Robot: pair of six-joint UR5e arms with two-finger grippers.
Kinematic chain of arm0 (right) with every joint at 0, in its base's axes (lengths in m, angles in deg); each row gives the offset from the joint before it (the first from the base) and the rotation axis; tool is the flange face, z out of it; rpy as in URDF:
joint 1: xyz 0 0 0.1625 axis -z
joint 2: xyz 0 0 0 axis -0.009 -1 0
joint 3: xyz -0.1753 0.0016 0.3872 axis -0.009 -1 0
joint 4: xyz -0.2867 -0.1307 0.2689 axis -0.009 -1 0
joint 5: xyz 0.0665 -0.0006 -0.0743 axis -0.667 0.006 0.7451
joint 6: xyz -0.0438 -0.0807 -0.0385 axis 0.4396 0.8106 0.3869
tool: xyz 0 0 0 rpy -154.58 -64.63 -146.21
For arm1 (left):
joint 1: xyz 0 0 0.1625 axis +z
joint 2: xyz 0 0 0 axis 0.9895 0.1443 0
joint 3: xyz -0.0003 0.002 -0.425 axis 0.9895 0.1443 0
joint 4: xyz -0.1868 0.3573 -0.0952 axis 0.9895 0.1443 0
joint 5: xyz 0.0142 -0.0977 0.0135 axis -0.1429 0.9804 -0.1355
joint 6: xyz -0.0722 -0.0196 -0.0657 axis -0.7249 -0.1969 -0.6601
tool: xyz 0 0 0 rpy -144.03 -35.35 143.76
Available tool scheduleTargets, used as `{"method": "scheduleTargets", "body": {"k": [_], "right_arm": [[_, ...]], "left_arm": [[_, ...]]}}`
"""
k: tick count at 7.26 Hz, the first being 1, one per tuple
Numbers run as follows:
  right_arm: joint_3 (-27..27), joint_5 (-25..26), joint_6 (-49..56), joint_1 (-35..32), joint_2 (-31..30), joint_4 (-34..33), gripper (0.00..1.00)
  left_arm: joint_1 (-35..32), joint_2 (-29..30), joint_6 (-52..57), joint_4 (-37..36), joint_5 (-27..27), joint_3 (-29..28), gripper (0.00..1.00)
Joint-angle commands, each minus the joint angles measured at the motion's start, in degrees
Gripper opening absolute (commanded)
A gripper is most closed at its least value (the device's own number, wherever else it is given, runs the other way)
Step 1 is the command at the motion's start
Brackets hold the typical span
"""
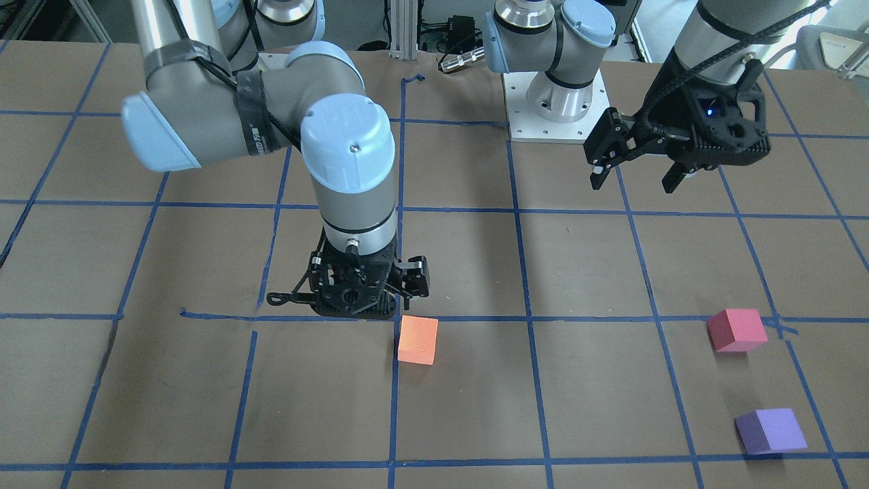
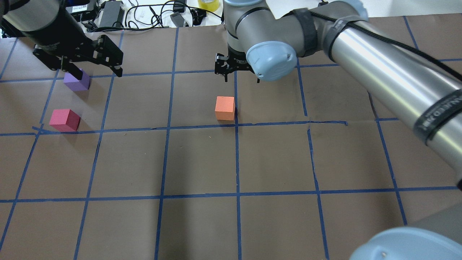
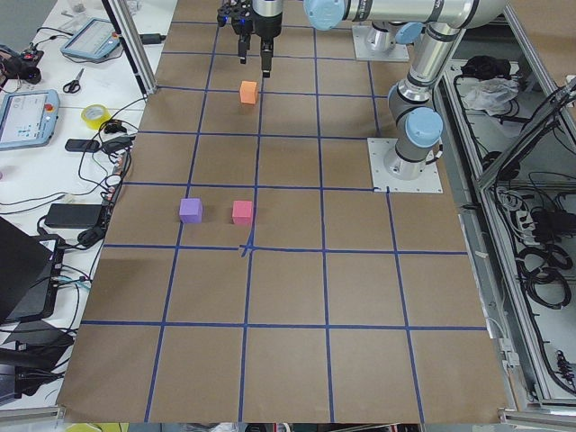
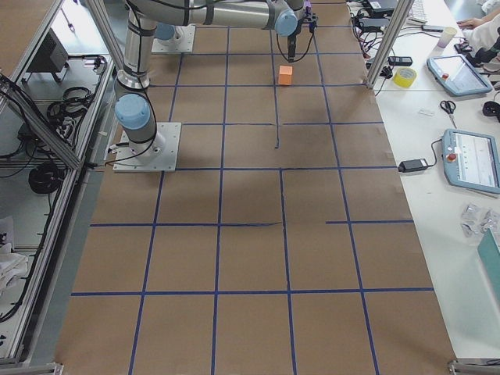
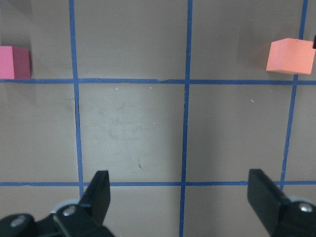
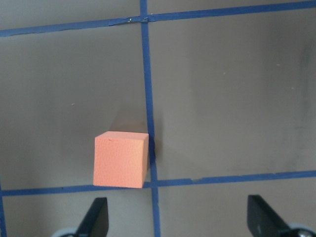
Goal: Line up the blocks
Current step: 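Open the right gripper and lift it away from the orange cube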
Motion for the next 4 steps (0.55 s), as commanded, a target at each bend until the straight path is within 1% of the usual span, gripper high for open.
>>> {"method": "scheduleTargets", "body": {"k": [1,2,3,4], "right_arm": [[2.77,-0.10,6.96,5.84,-9.88,9.07,1.00],[5.58,0.41,10.37,7.26,-14.89,9.56,1.00],[8.65,0.42,9.97,7.97,-19.02,9.65,1.00],[11.20,0.42,10.83,8.94,-19.76,9.74,1.00]], "left_arm": [[-6.80,2.97,-0.60,-15.70,-0.70,6.88,1.00],[-7.08,3.94,-3.83,-17.34,-2.18,9.79,1.00],[-7.35,6.21,-5.60,-20.84,-1.41,10.34,1.00],[-9.18,8.58,-8.49,-24.27,0.16,10.17,1.00]]}}
